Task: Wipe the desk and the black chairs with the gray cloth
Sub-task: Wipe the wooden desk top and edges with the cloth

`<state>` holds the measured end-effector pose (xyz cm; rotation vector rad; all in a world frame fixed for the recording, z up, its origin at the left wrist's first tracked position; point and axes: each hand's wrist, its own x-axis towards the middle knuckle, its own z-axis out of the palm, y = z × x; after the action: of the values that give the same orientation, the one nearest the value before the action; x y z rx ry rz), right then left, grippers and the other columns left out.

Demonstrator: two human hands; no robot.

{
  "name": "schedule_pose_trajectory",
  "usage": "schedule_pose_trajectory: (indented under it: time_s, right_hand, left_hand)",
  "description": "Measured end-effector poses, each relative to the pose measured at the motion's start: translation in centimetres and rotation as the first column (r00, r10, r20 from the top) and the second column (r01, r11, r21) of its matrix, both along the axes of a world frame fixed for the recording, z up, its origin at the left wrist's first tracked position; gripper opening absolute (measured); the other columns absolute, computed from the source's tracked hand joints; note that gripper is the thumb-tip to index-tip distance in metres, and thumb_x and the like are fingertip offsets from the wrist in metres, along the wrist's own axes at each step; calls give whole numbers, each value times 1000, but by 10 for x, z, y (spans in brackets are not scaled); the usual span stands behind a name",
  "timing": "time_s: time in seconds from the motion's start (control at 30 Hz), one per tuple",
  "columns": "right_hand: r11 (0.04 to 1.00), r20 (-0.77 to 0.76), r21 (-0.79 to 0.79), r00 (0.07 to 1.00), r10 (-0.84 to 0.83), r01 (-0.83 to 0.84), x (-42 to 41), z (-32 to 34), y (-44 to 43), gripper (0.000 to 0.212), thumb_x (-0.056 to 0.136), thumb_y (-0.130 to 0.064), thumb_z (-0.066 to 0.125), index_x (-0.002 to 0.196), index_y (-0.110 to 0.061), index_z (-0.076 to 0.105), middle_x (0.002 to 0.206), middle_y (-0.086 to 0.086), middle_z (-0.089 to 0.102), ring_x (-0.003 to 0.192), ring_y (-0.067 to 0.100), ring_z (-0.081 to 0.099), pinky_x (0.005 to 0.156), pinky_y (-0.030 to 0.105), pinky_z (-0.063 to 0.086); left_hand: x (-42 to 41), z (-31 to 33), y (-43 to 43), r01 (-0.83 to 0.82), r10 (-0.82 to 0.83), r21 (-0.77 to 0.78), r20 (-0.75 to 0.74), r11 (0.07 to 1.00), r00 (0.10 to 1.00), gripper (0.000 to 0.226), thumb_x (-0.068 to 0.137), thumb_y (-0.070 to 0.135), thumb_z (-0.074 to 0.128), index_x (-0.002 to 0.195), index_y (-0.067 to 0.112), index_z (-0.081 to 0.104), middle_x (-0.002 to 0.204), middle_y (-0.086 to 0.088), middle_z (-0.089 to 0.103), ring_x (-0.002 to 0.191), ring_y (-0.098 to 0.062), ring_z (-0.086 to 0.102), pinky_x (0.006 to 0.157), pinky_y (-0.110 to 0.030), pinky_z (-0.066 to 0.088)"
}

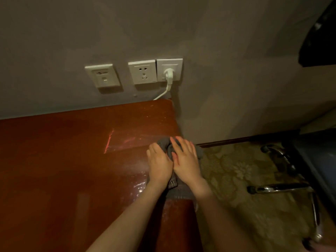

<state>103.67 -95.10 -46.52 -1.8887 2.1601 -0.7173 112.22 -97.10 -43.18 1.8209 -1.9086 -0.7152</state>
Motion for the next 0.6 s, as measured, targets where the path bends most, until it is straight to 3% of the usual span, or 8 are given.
schedule_pose_trajectory:
  time_s: [0.07, 0.23, 0.37, 0.43, 0.53, 0.6]
  right_hand:
    - [998, 60, -31, 997, -58, 59, -9, -3, 1, 49, 87, -27, 35, 128, -11, 57, 125, 12, 58, 113, 24, 45, 93, 43, 44]
    - [989, 135, -79, 984, -112, 123, -8, 0, -4, 40, 75, -7, 61, 115, -9, 66, 107, 13, 63, 99, 20, 39, 79, 35, 45]
    - [990, 163, -60, 980, -115, 127, -10, 8, -11, 48, 67, 10, 69, 112, -7, 68, 103, 13, 63, 96, 31, 53, 78, 33, 40]
    - [983, 167, -87, 975, -146, 162, -8, 13, -7, 47, 66, 10, 67, 110, -8, 69, 101, 12, 63, 96, 24, 46, 78, 30, 37]
    - [981, 168, -80, 972, -164, 179, -10, 9, -5, 45, 69, 7, 60, 111, -7, 68, 102, 14, 63, 96, 23, 41, 77, 36, 49]
    - [983, 191, -23, 966, -175, 183, -9, 10, -5, 47, 71, 11, 59, 114, -6, 66, 105, 16, 62, 99, 31, 49, 83, 42, 47]
  left_hand:
    - [-13, -4, -1, 26, -26, -14, 11, 1000, 1000, 20, 86, -2, 48, 104, -11, 47, 103, -25, 49, 96, -39, 44, 86, -46, 39]
    - [-17, -3, -2, 9, -10, 29, 25, 1000, 1000, 27, 93, 7, 45, 115, -8, 44, 112, -20, 47, 102, -33, 41, 91, -42, 37]
    - [-18, 1, -3, 4, -5, 52, 7, 999, 1000, 25, 92, 2, 42, 116, -5, 43, 116, -18, 45, 106, -31, 40, 94, -40, 37]
    - [-17, 2, -2, 25, -25, 55, -3, 998, 1000, 24, 92, 1, 42, 116, -5, 43, 115, -19, 45, 106, -32, 40, 92, -37, 35]
    - [-17, 1, -6, 84, -86, 87, 25, 993, 996, 30, 92, 4, 41, 121, -5, 43, 117, -18, 44, 108, -32, 41, 91, -33, 31]
    - [-16, 1, -9, 114, -119, 93, 45, 989, 992, 29, 91, 2, 40, 120, -3, 44, 116, -17, 46, 106, -32, 42, 88, -31, 28]
